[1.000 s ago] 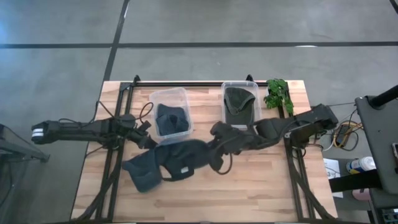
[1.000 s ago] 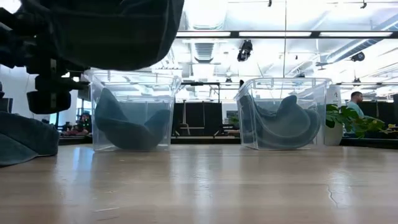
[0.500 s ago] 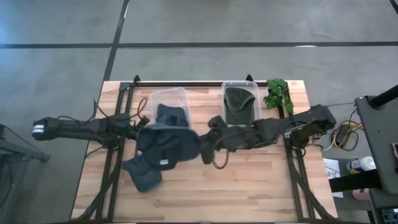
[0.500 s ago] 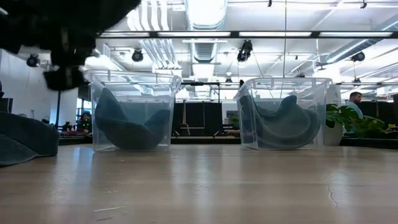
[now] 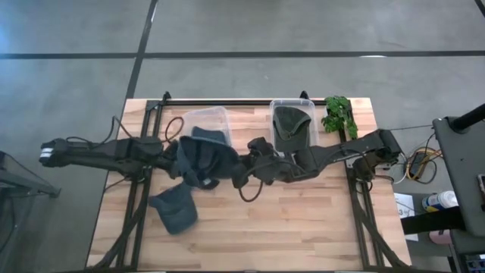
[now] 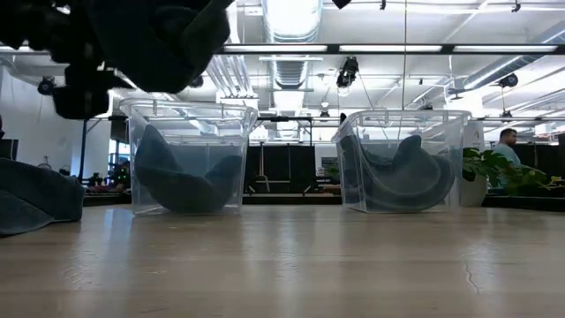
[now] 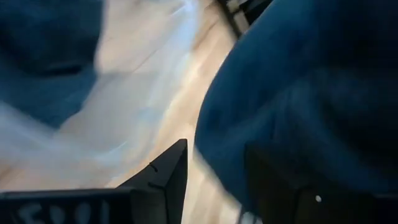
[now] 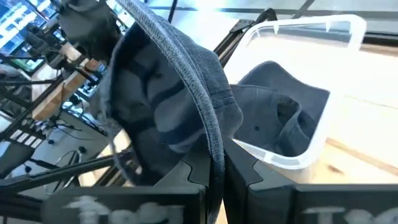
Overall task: Pick & Place hat
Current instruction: Put the right blue cap into the left transparent bin
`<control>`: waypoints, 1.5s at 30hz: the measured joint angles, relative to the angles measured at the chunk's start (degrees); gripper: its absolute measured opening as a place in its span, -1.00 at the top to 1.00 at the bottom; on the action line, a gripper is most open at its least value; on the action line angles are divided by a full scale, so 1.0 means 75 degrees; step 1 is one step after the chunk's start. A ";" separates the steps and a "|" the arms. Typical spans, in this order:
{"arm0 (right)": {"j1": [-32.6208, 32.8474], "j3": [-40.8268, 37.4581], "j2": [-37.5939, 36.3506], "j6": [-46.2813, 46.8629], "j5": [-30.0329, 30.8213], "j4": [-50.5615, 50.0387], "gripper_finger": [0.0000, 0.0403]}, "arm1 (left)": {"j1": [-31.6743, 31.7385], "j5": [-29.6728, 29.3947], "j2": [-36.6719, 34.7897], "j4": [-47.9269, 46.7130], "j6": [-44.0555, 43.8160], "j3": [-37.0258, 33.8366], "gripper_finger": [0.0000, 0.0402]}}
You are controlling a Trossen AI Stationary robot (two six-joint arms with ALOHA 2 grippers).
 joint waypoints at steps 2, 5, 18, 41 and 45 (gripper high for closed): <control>-0.0001 0.0002 -0.0059 -0.0017 0.0076 -0.0009 0.94 | 0.0000 -0.0006 0.0009 -0.0396 0.0001 0.0004 0.24; 0.0006 0.0009 -0.0127 0.0098 0.0135 -0.0218 0.94 | 0.0000 -0.0062 0.0006 -0.0499 0.0024 -0.0022 0.24; 0.0265 0.0391 -0.0334 0.1115 -0.3180 -0.3193 0.94 | 0.0000 -0.0973 -0.0002 -0.1404 0.0211 0.0014 0.24; 0.0339 0.0372 -0.1286 0.1506 -0.1151 -0.3442 0.94 | -0.0270 0.0237 0.0018 0.1160 -0.0313 0.0195 0.24; 0.0477 0.0350 -0.1423 0.1768 -0.1036 -0.3490 0.94 | -0.0396 0.0196 0.0036 0.0012 -0.0264 0.0191 0.24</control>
